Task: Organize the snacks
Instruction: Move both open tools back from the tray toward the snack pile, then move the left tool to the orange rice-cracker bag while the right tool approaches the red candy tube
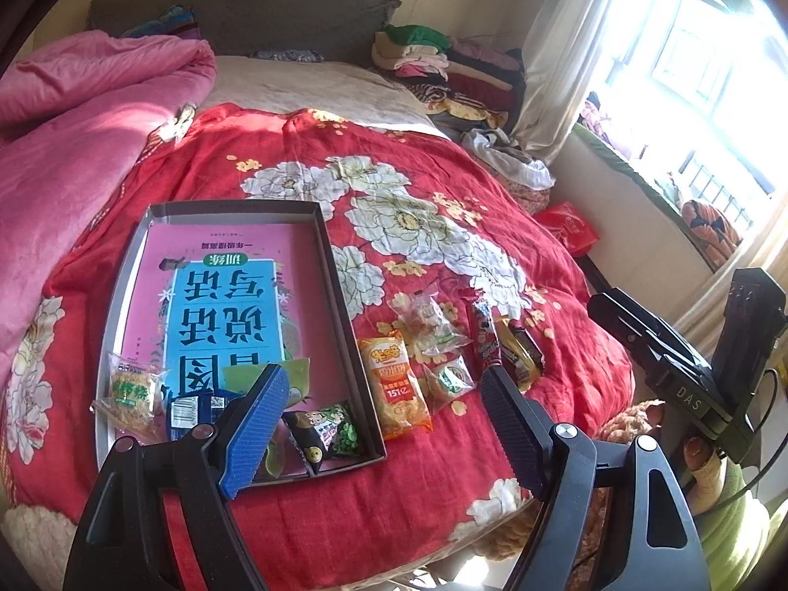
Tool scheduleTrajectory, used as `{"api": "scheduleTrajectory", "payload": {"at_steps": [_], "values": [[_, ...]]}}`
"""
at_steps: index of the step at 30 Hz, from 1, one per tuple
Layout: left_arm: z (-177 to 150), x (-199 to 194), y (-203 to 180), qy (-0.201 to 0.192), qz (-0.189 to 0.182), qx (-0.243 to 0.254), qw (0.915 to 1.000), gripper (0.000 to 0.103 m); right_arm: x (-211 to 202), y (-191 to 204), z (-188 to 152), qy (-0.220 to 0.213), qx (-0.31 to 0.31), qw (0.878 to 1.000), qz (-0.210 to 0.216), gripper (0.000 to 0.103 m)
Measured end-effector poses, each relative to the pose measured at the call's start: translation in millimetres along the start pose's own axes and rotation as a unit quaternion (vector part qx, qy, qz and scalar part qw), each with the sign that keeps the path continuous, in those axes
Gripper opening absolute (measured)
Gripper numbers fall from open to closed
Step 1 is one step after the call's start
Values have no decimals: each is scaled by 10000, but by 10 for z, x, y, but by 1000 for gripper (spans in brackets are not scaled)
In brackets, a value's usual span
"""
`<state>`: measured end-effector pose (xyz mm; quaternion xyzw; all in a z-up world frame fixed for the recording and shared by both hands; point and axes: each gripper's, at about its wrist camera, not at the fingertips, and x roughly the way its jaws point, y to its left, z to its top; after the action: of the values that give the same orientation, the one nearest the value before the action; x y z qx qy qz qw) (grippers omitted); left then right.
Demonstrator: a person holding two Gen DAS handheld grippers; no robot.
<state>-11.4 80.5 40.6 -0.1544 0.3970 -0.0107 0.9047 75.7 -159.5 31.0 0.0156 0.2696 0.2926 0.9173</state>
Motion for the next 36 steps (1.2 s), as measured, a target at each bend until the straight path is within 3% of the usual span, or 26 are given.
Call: {"api": "scheduleTrajectory", "payload": {"at_steps": [36], "values": [[-154,677,-416,993,-95,422,9941,82,283,-218,-149,669,325,9971,172,74]]}}
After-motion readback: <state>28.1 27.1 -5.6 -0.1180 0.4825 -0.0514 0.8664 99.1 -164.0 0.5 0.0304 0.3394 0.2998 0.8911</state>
